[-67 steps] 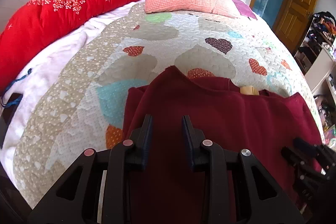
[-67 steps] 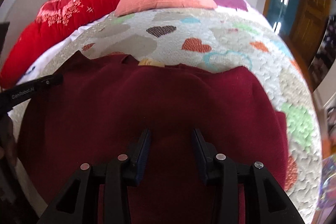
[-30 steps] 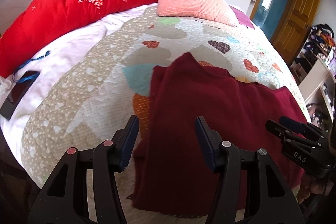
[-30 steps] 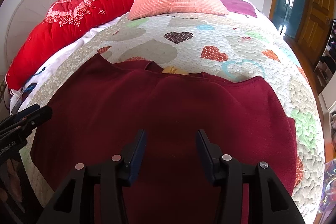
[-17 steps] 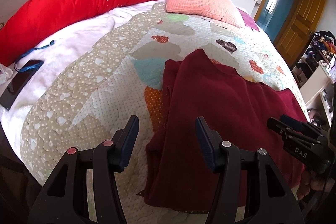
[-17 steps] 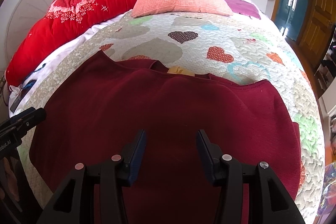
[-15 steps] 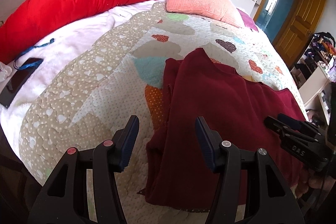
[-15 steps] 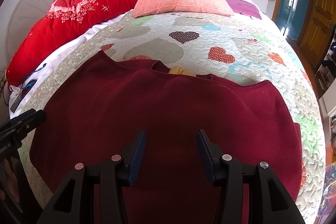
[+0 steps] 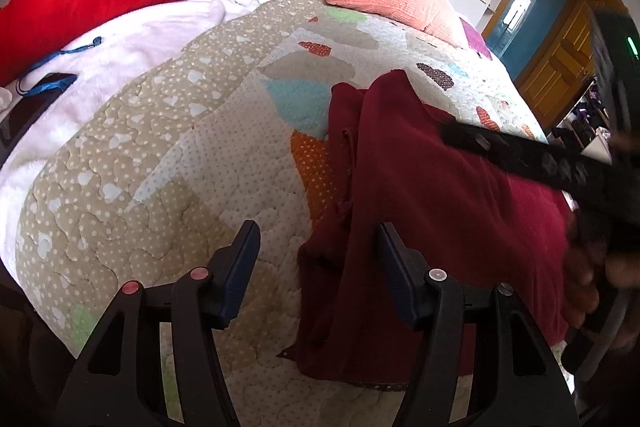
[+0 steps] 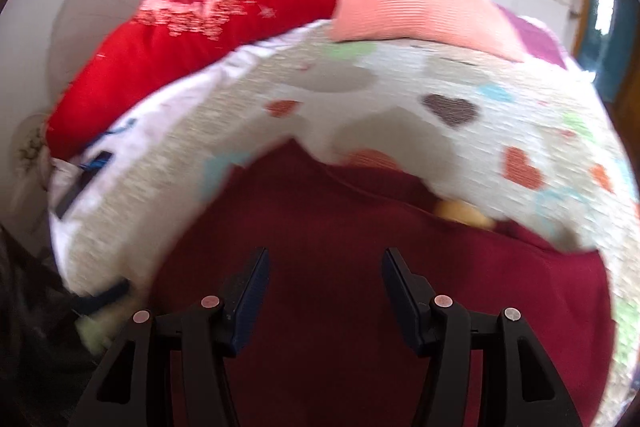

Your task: Fold small clothes

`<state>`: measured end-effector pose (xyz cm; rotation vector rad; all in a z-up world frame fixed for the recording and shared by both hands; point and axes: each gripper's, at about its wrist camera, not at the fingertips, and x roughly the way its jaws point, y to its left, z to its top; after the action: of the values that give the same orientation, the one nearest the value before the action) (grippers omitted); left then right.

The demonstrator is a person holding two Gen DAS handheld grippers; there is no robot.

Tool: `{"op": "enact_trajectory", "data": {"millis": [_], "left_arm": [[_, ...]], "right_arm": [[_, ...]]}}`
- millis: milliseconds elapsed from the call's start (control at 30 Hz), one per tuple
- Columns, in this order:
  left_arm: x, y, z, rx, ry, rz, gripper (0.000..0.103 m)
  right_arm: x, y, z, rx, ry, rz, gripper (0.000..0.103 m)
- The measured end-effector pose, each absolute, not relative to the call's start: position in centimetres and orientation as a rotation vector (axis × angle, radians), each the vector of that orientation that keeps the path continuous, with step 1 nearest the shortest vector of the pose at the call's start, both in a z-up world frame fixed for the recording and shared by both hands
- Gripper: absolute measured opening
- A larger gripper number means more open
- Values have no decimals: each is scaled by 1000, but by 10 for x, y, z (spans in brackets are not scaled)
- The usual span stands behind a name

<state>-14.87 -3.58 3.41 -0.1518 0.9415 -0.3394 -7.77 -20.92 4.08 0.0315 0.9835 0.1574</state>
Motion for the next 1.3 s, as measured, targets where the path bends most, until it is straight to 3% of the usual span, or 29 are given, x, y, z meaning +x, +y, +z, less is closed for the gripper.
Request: {"op": "enact_trajectory", "data": {"millis": [133,500,733,833,1000,1100,1300], "left_arm": [[-147,-33,32,-161,942,-343,67],[-144,-23,24,-217,960,-372,70],[-143,-21,20,-221,956,-373,72],[-144,-22,19,-216,952,-374,73],[-142,-25,19,-223,946,-385,74],[-140,-27,20,-220,943,-399,74],[-135,-33,16,-228,958,-469,74]], "right_arm": [[-51,-173,37,-37,1010,208,63],[-15,-123,-4,-191,1143,213,74],[-10,-123,-13,-198,1119,178,75],[-14,-124,-12,-197,1086,184,64],[-24,-128,3,-194,1033,238,30],[-28,-132,12,-165,1014,256,23],[-33,-150,23,-43,997,290,20]]}}
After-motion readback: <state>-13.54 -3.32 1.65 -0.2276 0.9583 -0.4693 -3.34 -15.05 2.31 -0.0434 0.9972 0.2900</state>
